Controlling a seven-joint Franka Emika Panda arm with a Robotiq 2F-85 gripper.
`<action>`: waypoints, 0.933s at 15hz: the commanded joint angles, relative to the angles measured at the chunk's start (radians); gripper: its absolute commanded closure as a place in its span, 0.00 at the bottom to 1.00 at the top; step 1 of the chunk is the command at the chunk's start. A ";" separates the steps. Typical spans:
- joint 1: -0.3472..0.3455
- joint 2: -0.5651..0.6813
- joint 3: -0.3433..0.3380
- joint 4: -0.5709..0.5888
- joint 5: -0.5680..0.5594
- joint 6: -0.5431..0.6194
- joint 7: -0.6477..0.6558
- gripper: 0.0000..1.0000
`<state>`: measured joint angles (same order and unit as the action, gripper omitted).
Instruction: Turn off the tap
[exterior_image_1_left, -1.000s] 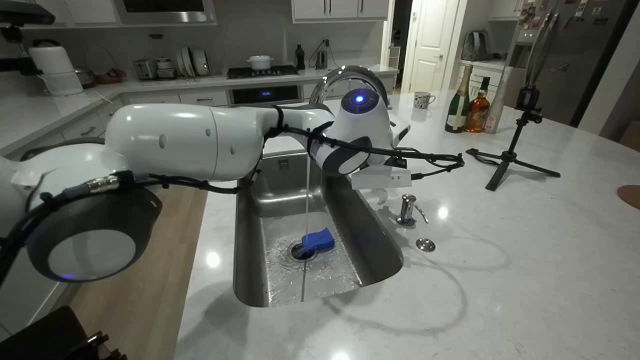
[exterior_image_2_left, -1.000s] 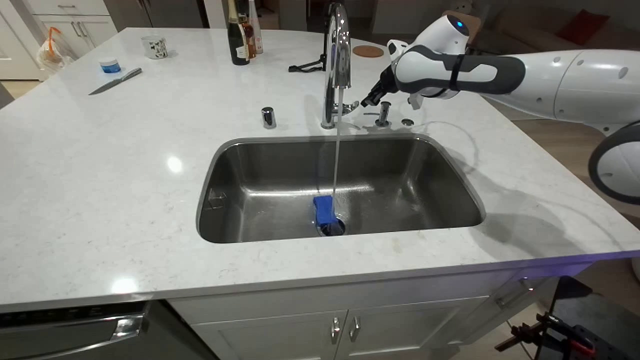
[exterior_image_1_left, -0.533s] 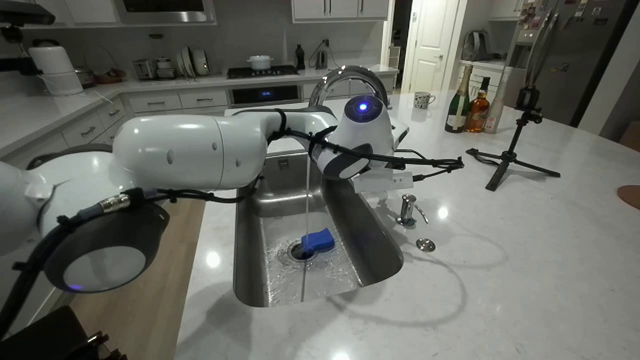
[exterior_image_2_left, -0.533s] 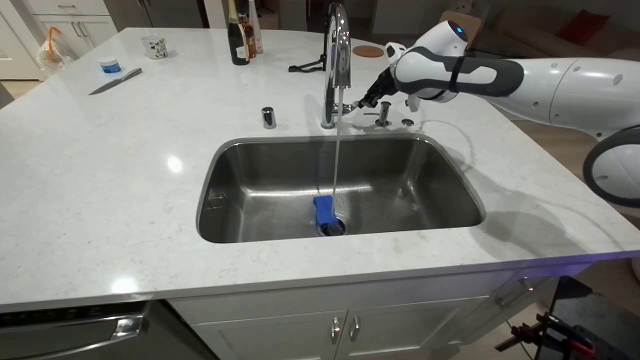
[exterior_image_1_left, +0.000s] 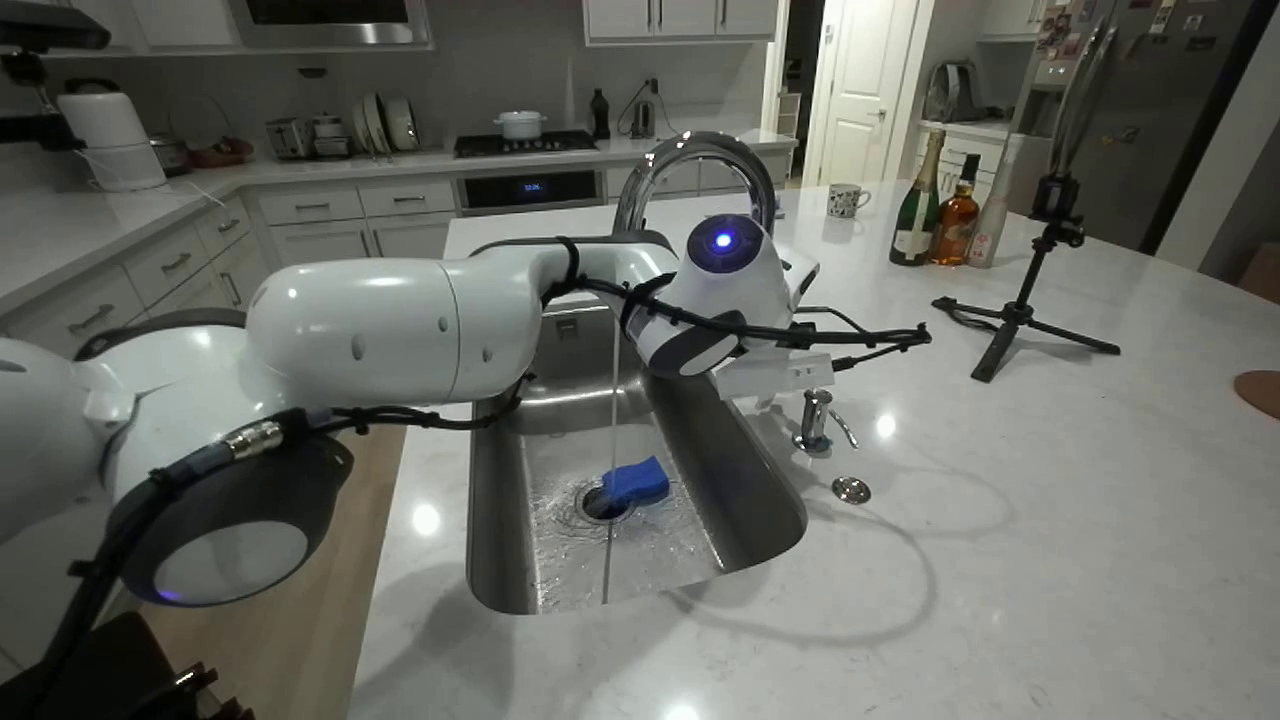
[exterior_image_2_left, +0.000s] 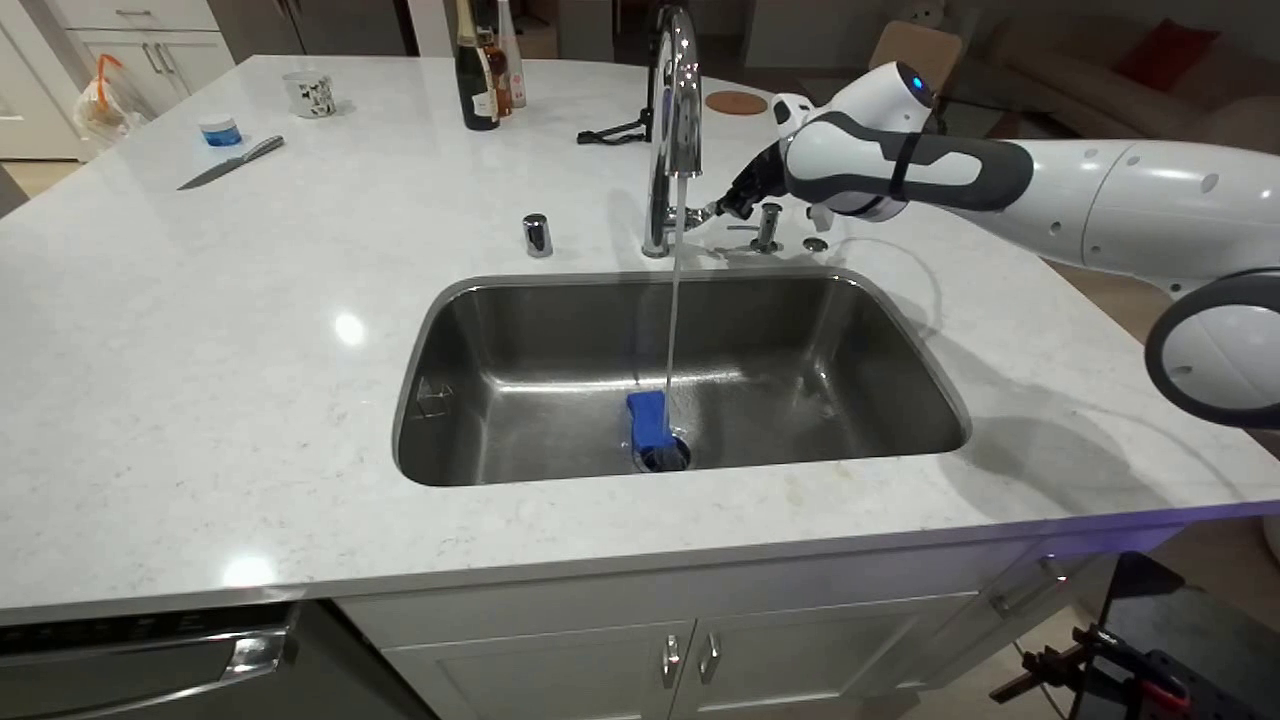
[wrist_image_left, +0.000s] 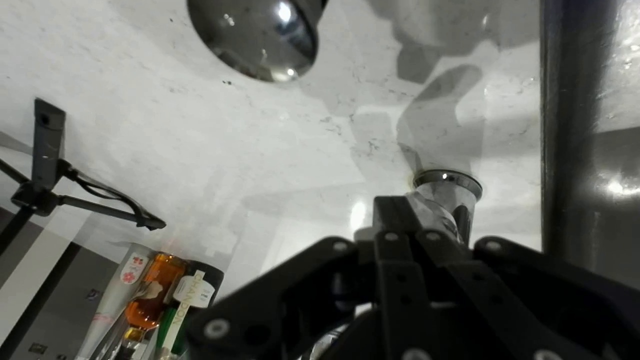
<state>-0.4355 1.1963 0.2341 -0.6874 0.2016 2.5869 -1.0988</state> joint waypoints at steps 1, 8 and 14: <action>0.007 0.056 0.036 0.065 0.009 0.075 -0.045 1.00; 0.009 0.089 0.084 0.091 0.010 0.128 -0.064 1.00; 0.017 0.116 0.143 0.115 0.017 0.209 -0.053 1.00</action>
<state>-0.4357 1.2742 0.3313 -0.6274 0.2014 2.7617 -1.1205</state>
